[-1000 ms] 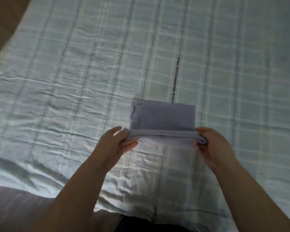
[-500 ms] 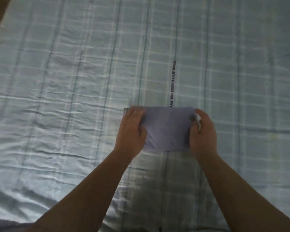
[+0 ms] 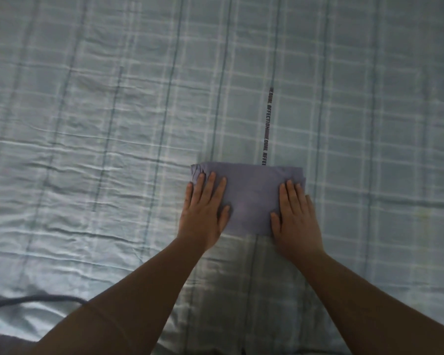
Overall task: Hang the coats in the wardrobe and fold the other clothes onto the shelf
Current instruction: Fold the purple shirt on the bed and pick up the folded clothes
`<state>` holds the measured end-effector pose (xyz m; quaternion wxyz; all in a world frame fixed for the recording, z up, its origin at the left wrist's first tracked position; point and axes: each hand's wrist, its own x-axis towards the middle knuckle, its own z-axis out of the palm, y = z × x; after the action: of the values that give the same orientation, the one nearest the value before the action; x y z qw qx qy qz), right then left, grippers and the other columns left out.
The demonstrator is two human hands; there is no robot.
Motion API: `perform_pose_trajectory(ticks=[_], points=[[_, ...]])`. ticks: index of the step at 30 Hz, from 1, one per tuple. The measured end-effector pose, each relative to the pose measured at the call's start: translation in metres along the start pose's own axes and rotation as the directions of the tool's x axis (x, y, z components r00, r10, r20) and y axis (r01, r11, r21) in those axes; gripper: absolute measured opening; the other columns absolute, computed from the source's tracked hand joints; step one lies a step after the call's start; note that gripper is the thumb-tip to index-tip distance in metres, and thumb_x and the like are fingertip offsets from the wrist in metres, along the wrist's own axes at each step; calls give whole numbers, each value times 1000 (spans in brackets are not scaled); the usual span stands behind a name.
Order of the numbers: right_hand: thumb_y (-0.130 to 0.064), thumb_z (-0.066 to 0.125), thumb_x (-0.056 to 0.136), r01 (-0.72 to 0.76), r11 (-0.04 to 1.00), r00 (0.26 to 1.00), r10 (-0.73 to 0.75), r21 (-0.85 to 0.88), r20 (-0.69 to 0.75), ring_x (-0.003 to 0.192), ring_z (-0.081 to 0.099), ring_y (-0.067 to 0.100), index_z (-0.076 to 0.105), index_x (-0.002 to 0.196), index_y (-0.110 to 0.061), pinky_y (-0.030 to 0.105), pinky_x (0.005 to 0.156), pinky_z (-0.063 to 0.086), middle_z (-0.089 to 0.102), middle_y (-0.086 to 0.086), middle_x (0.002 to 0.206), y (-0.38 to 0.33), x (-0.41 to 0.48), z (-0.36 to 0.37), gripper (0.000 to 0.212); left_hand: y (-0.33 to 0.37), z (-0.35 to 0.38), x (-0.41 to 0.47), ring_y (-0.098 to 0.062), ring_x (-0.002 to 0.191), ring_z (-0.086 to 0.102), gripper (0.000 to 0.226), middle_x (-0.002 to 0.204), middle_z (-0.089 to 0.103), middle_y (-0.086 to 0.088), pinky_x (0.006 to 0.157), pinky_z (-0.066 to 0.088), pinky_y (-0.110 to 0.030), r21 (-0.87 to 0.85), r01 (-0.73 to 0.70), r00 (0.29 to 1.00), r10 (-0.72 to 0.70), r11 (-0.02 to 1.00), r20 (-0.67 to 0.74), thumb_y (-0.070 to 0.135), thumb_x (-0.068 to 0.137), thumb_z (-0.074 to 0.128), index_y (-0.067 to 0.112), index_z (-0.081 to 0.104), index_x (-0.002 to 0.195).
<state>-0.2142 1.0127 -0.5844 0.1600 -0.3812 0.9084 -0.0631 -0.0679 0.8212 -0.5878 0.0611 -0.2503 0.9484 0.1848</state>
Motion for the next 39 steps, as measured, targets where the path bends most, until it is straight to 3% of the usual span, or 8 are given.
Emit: perform_pose_trajectory(ticks=[3, 6, 8, 11, 18, 24, 32, 39], points=[[-24, 55, 90, -100, 950, 989, 127, 294, -74, 146, 23, 30, 34, 150, -7, 41, 121, 19, 28, 16, 158, 1, -3, -14, 66, 2, -20, -3, -26, 152, 13, 65, 164, 15, -8, 121, 20, -44, -289, 178, 976, -207, 941, -72, 35, 96, 51, 22, 26, 155], [-17, 62, 86, -419, 678, 860, 509, 604, 26, 125, 49, 30, 47, 137, -11, 38, 102, 41, 53, 12, 134, 0, 3, -35, 54, 6, -41, 2, -30, 126, 48, 53, 137, 49, -14, 99, 47, -43, -610, 524, 784, -616, 595, 73, 35, 90, 61, 15, 45, 136], [-29, 62, 91, -641, 489, 716, 659, 592, 232, 102, 58, 29, 51, 127, -7, 32, 82, 40, 57, 7, 109, 3, 13, -44, 43, 8, -50, 8, -24, 91, 62, 27, 101, 61, -6, 67, 50, -31, -644, 646, 679, -693, 410, 241, 37, 89, 64, 16, 54, 103], [-48, 61, 90, -720, 515, 686, 628, 465, 366, 82, 55, 25, 55, 105, -9, 32, 70, 38, 58, 9, 94, 10, 23, -43, 43, 6, -56, 18, -13, 63, 57, 25, 77, 60, -3, 46, 39, -24, -587, 725, 644, -655, 360, 394, 34, 86, 70, 14, 55, 83], [-37, 60, 93, -625, 572, 779, 503, 530, 375, 93, 63, 35, 62, 97, -1, 41, 78, 49, 66, 18, 101, 11, 27, -52, 36, -2, -61, 15, -25, 96, 68, 12, 92, 68, -1, 89, 56, -40, -692, 675, 705, -498, 255, 504, 27, 90, 70, 18, 63, 92], [-26, 60, 95, -421, 539, 890, 400, 729, 218, 92, 65, 28, 64, 103, -6, 37, 76, 47, 69, 13, 98, 7, -19, -73, 22, 13, -85, -32, -12, 102, 70, 34, 112, 72, 6, 77, 54, -22, -847, 502, 822, -400, 175, 405, 31, 95, 63, 19, 62, 127], [-15, 57, 92, -290, 41, 952, 116, 956, 283, 105, 68, 18, 60, 124, -9, 34, 87, 55, 72, 3, 115, -13, -104, -206, 33, 60, -208, -134, -30, 128, 57, 47, 139, 59, -14, 107, 43, -47, -940, 337, 902, -269, -53, 339, 27, 95, 61, 15, 53, 140], [-11, 48, 94, -217, -80, 968, -150, 973, 203, 121, 59, 31, 50, 139, -5, 42, 95, 53, 60, 16, 134, -84, -161, -316, 45, 83, -343, -246, -32, 125, 59, 42, 135, 62, -14, 107, 43, -51, -997, 83, 941, -330, -3, 79, 14, 99, 58, 14, 52, 140]])
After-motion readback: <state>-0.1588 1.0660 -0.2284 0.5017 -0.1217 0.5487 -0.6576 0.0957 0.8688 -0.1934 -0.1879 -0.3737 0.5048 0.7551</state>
